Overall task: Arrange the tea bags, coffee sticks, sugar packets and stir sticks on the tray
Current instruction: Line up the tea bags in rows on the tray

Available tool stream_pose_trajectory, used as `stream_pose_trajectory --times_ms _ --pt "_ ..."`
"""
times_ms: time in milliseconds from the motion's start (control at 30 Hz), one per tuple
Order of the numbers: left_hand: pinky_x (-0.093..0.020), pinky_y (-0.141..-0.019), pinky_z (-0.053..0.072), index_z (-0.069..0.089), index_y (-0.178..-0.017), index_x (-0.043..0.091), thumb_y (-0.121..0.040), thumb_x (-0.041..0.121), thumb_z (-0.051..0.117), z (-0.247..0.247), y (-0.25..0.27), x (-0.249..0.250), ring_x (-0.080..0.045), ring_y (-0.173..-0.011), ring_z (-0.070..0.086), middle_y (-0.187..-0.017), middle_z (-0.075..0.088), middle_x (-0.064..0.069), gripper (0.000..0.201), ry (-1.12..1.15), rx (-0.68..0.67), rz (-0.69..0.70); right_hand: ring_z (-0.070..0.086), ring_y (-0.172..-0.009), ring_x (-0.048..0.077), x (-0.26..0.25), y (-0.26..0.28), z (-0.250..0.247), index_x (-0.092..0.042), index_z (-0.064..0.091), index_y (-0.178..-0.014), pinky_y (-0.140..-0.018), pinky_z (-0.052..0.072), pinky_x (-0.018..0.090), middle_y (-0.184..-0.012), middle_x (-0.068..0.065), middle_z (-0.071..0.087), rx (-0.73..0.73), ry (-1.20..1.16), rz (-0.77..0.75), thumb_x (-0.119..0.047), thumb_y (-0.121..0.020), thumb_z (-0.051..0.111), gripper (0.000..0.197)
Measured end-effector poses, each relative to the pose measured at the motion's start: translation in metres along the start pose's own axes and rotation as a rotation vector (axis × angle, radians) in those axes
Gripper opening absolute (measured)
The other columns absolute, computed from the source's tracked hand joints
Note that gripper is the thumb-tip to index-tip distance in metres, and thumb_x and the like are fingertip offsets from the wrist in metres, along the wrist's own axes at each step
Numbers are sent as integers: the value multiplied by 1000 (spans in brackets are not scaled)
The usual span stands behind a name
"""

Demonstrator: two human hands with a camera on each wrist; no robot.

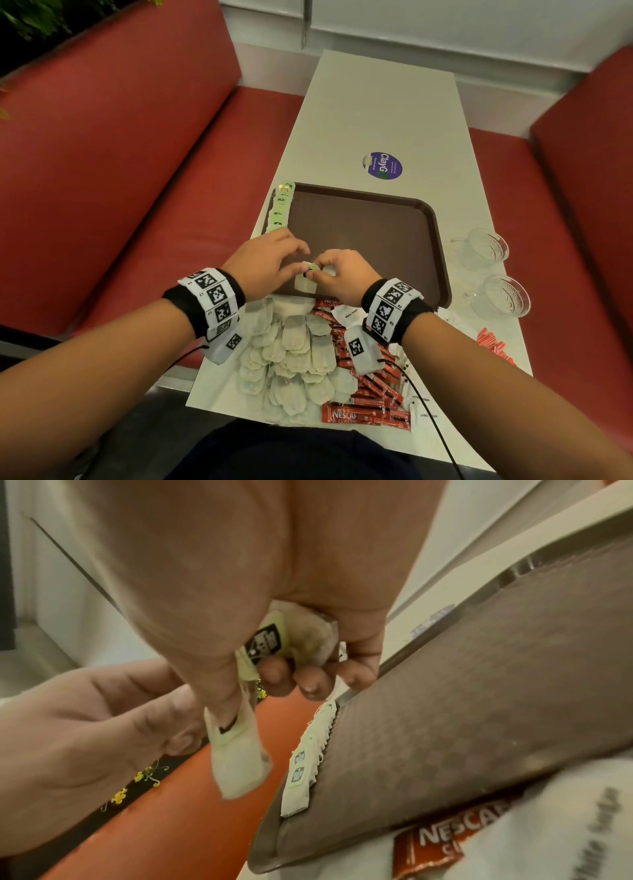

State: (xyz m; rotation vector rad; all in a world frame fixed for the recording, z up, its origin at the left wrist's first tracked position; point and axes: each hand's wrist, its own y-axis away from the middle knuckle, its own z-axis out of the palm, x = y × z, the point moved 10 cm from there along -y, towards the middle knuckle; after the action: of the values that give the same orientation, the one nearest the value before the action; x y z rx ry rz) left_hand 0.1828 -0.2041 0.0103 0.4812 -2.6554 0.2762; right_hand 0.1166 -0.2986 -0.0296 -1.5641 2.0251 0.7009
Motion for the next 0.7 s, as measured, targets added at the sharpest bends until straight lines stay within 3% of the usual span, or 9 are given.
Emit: stream_pose_trajectory --times_ms 100,267,433,533,600,700 --pt "-34 -78 50 67 -98 26 -95 37 60 3 -8 6 -10 -87 56 -97 57 12 13 -18 -33 53 51 -75 8 -4 -3 -5 -18 71 -87 -68 37 25 -79 -11 55 45 18 -13 -34 -92 66 17" --pt "-30 -75 45 62 -90 26 -97 29 60 -6 -15 8 -7 -78 49 -85 55 18 7 19 12 62 58 -71 20 -4 -5 -8 -11 70 -85 -66 48 35 -80 4 64 53 -67 41 -26 -88 70 15" --pt "-27 -63 44 63 -90 29 -98 31 59 -7 -17 -17 -6 -65 56 -70 61 12 9 95 7 -89 56 -67 12 3 -9 -7 -18 64 -94 -64 49 31 -84 -1 65 35 -78 81 -22 -89 67 7" --pt "-26 -63 45 65 -92 28 -97 28 62 -16 -18 -46 -9 -65 59 -72 64 9 6 126 72 -207 52 -60 13 13 -7 -5 -17 48 -107 -57 43 26 -86 1 60 8 -144 149 -14 -90 60 21" --pt "-29 -68 49 65 -91 28 -96 27 61 -9 -19 -67 -11 -71 61 -76 66 10 6 81 6 -277 48 -57 16 21 -6 -3 -14 39 -106 -53 42 31 -80 5 55 -9 -202 192 -11 -90 56 24" --pt "-31 -76 52 65 -91 30 -95 30 62 18 -16 -98 -12 -81 63 -83 67 12 5 -6 -204 -381 46 -59 19 30 -7 -4 -17 35 -95 -54 41 34 -79 7 51 7 -232 221 -14 -92 50 15"
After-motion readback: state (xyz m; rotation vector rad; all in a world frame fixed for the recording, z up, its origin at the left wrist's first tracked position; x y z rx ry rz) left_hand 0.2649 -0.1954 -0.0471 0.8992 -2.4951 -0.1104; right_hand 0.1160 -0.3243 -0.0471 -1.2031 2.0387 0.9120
